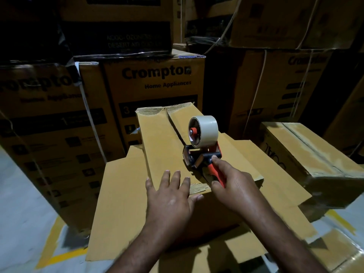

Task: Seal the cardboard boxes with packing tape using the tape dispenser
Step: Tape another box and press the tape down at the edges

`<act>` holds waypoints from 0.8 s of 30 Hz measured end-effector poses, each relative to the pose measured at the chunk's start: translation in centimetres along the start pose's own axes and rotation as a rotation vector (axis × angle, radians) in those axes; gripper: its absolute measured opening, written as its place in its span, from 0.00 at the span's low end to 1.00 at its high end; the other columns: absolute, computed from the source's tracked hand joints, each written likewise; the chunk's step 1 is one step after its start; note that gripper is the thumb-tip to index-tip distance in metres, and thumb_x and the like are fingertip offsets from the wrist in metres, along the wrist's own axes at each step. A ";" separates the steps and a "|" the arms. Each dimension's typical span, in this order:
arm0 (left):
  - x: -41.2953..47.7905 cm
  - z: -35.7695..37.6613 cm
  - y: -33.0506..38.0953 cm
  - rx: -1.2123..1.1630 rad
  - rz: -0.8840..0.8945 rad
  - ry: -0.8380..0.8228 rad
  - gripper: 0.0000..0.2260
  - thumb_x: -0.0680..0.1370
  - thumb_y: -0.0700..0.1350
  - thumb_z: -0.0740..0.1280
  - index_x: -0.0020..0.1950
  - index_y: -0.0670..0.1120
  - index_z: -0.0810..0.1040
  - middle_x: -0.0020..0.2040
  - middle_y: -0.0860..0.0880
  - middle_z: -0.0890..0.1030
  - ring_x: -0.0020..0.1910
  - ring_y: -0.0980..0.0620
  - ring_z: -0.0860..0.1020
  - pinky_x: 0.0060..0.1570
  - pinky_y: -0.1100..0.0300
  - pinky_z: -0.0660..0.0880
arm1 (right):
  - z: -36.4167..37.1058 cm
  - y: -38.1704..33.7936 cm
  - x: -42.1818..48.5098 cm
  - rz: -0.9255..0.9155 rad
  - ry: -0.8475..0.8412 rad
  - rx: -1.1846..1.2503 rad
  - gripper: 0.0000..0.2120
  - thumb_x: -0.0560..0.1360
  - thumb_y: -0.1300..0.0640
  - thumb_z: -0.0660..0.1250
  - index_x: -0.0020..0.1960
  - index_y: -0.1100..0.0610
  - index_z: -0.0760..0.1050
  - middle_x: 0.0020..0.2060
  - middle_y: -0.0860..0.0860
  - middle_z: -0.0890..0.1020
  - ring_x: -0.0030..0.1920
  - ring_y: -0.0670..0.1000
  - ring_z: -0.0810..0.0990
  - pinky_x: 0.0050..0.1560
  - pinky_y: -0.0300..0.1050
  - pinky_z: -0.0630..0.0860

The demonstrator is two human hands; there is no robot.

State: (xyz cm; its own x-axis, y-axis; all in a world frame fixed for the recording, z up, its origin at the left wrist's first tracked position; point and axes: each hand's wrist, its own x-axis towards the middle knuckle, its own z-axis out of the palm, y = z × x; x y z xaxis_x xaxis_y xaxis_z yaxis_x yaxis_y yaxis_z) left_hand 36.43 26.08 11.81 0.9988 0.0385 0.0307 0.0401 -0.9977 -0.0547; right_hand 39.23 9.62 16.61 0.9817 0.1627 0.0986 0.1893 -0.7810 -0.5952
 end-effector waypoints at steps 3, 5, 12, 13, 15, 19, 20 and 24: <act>0.1 0.3 0.1 0.000 -0.001 0.032 0.32 0.80 0.68 0.41 0.81 0.56 0.53 0.83 0.50 0.53 0.82 0.45 0.46 0.75 0.34 0.48 | -0.3 0.2 -1.1 -0.020 0.001 -0.006 0.32 0.79 0.52 0.65 0.77 0.37 0.55 0.64 0.53 0.77 0.52 0.49 0.78 0.51 0.46 0.80; 0.0 0.4 0.1 0.008 -0.007 0.048 0.32 0.80 0.68 0.40 0.81 0.55 0.53 0.83 0.50 0.53 0.81 0.45 0.46 0.75 0.34 0.48 | -0.5 0.3 -1.8 -0.032 -0.001 -0.018 0.32 0.79 0.52 0.65 0.77 0.37 0.55 0.63 0.53 0.78 0.52 0.50 0.78 0.51 0.45 0.80; 0.2 0.7 0.0 -0.004 -0.018 0.081 0.32 0.81 0.68 0.41 0.81 0.55 0.54 0.82 0.50 0.55 0.81 0.45 0.48 0.76 0.35 0.49 | -1.6 0.6 -4.2 -0.042 -0.014 -0.015 0.32 0.80 0.52 0.64 0.77 0.36 0.53 0.65 0.50 0.77 0.48 0.45 0.77 0.48 0.39 0.79; 0.3 0.8 0.0 -0.005 -0.019 0.083 0.32 0.81 0.68 0.41 0.81 0.55 0.54 0.82 0.50 0.55 0.81 0.45 0.49 0.76 0.35 0.49 | -1.8 0.7 -4.5 -0.037 -0.020 -0.010 0.32 0.80 0.52 0.63 0.77 0.36 0.52 0.64 0.50 0.77 0.47 0.44 0.76 0.48 0.38 0.78; 0.2 1.0 -0.1 -0.003 -0.019 0.092 0.31 0.81 0.68 0.42 0.80 0.55 0.55 0.81 0.50 0.56 0.81 0.45 0.50 0.75 0.35 0.50 | -2.1 0.8 -5.2 -0.025 -0.030 0.002 0.32 0.80 0.52 0.63 0.77 0.35 0.52 0.61 0.48 0.78 0.42 0.41 0.74 0.44 0.35 0.77; 0.1 0.9 0.0 -0.003 -0.020 0.106 0.29 0.82 0.67 0.43 0.80 0.56 0.57 0.81 0.51 0.58 0.81 0.46 0.51 0.75 0.34 0.50 | -3.0 0.8 -6.4 -0.011 -0.039 0.013 0.31 0.80 0.52 0.62 0.77 0.35 0.53 0.52 0.46 0.77 0.41 0.41 0.75 0.45 0.36 0.77; 0.1 0.8 0.1 -0.004 -0.028 0.101 0.29 0.82 0.66 0.43 0.80 0.56 0.58 0.81 0.51 0.58 0.81 0.46 0.51 0.75 0.33 0.49 | -3.2 0.7 -6.7 -0.008 -0.042 0.010 0.31 0.80 0.52 0.62 0.77 0.36 0.52 0.54 0.46 0.78 0.43 0.41 0.75 0.47 0.37 0.78; -0.4 0.7 1.2 -0.017 -0.072 0.081 0.27 0.83 0.64 0.44 0.80 0.56 0.57 0.82 0.51 0.56 0.82 0.47 0.48 0.70 0.26 0.41 | -3.5 0.6 -7.5 -0.008 -0.061 -0.011 0.31 0.80 0.52 0.61 0.77 0.36 0.50 0.53 0.46 0.78 0.45 0.42 0.73 0.49 0.37 0.76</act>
State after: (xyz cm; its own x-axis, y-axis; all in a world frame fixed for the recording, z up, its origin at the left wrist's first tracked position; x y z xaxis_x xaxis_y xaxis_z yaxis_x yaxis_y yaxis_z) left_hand 36.14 24.94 11.05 0.9877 0.1067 0.1143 0.1110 -0.9933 -0.0325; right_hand 32.01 5.85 18.30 0.9772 0.2052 0.0542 0.1976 -0.7863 -0.5854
